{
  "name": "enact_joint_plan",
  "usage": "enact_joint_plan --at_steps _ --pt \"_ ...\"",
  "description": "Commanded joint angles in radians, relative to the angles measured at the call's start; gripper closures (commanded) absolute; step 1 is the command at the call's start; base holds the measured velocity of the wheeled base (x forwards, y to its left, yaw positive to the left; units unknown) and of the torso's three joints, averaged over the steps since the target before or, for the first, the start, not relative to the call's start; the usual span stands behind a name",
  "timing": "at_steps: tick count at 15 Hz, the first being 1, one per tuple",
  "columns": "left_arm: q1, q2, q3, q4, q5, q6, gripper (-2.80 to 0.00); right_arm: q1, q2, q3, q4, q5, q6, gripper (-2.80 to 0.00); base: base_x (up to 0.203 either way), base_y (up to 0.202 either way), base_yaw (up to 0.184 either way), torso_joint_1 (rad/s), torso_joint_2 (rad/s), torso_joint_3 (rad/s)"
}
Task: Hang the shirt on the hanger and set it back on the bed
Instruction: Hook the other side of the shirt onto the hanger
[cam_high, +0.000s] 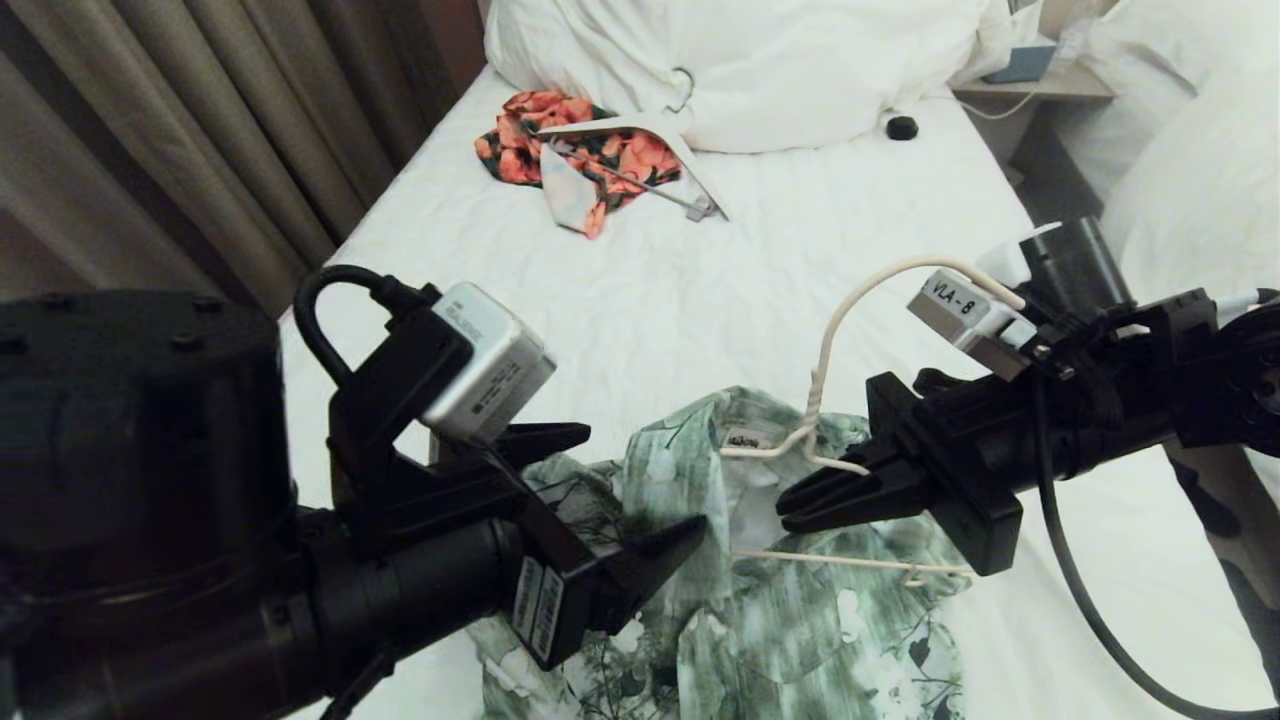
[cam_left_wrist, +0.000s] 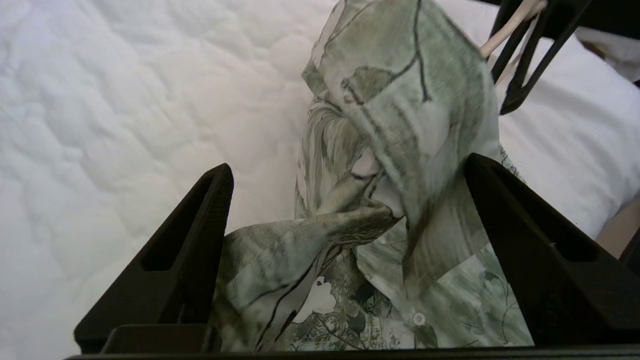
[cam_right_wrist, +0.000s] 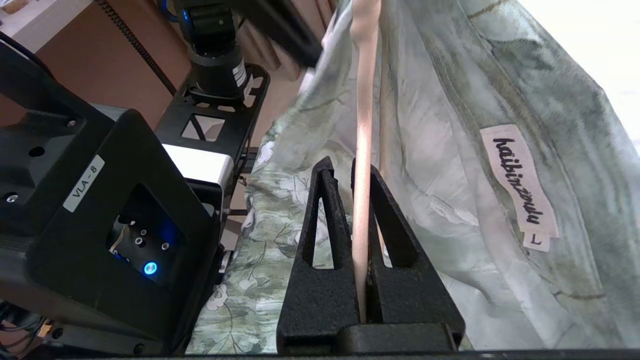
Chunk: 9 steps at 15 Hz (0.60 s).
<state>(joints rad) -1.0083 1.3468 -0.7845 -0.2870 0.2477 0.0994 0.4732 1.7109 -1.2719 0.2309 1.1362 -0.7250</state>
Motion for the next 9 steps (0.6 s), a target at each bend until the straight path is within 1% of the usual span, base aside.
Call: enact_joint_plan --at_steps 1,2,3,5,9 --pt "0.0 0.025 -0.001 -0.001 0.001 0.004 -2.8 -0.001 -0.005 0.0 0.002 0.007 -0.005 0.0 0.0 0.0 0.0 0.0 0.0 0.0" --pt "0.002 0.033 -0.002 -0.001 -0.001 0.015 -1.28 -0.001 -0.008 0.004 0.002 0.007 -0.004 0.0 0.0 0.0 0.0 0.0 0.0 0.0" --pt "0.004 0.035 -0.003 -0.001 -0.007 0.026 0.0 0.0 -0.011 0.009 0.002 0.007 -0.005 0.0 0.0 0.0 0.0 0.0 0.0 0.0" --pt "0.004 0.04 -0.015 -0.001 -0.025 0.027 0.0 -0.001 -0.011 0.009 0.002 0.007 -0.005 0.0 0.0 0.0 0.0 0.0 0.0 0.0" --pt "0.0 0.052 -0.019 -0.001 -0.033 0.026 0.0 -0.002 -0.014 0.009 0.001 0.006 -0.004 0.0 0.0 0.0 0.0 0.0 0.0 0.0"
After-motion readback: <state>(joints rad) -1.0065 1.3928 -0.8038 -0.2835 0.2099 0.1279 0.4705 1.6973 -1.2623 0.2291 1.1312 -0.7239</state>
